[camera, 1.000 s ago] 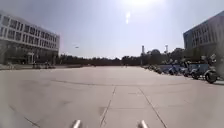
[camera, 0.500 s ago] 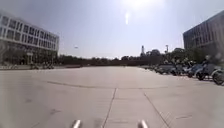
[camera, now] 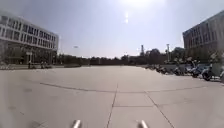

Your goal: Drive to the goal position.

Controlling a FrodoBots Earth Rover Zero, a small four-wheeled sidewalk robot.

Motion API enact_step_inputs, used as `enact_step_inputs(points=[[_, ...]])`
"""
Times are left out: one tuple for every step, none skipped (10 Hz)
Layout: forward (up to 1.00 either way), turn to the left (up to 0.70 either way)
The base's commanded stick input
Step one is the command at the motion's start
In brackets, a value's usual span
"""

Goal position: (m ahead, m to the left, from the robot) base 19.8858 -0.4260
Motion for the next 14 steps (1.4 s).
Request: enact_step_inputs(points=[[0.70,0.00],[0.70,0.00],[0.70,0.00],[0.70,0.00],[0.70,0.00],[0.70,0.00],[0.70,0.00],[0.70,0.00],[0.70,0.00],[0.70,0.00],[0.70,0.00],[0.70,0.00],[0.70,0.00],[0.70,0.00]])
